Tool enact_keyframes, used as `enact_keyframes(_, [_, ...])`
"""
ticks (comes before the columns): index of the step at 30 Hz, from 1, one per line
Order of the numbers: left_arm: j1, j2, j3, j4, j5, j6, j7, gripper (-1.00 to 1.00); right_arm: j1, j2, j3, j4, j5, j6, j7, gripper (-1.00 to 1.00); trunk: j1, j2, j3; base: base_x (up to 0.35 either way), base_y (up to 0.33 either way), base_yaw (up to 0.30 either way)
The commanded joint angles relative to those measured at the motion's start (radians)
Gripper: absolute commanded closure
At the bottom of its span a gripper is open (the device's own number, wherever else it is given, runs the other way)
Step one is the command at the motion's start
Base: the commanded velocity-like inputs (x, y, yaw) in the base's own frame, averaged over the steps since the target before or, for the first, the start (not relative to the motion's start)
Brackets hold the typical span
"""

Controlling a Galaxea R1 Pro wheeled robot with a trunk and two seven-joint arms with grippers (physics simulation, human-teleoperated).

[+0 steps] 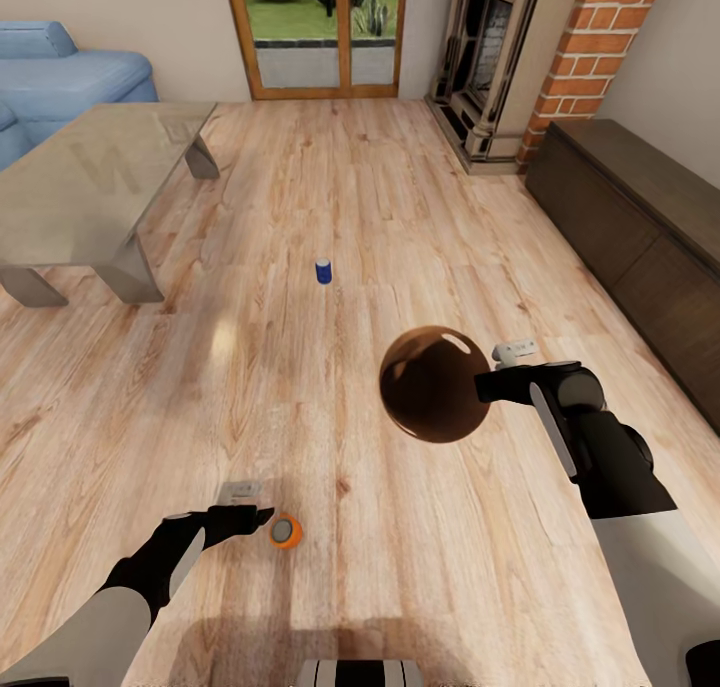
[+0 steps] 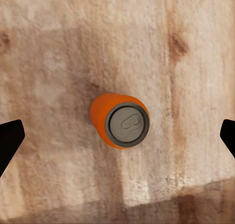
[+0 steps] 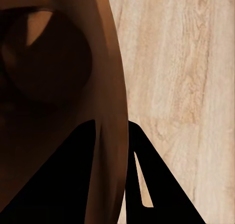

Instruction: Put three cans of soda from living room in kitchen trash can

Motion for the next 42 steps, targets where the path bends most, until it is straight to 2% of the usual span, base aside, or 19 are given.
enact_keyframes(1, [0.000, 0.000, 0.000, 0.001, 0.000, -0.003, 0.000, -1.00, -0.001, 0.000, 0.000, 0.000, -0.018, 0.001, 0.004, 1.00, 0.000, 0.000, -0.002, 0.000, 0.000, 0.000])
enact_keyframes(11, [0.000, -0.001, -0.001, 0.005, 0.000, -0.017, 0.001, -1.00, -0.005, -0.001, -0.002, 0.000, -0.018, 0.001, 0.004, 1.00, 0.000, 0.000, -0.017, 0.000, 0.000, 0.000])
enact_keyframes(42, [-0.004, -0.004, 0.000, -0.004, 0.001, -0.002, 0.015, -1.00, 0.001, -0.001, 0.011, -0.001, -0.014, 0.001, 0.003, 1.00, 0.000, 0.000, -0.064, 0.016, -0.005, 0.000])
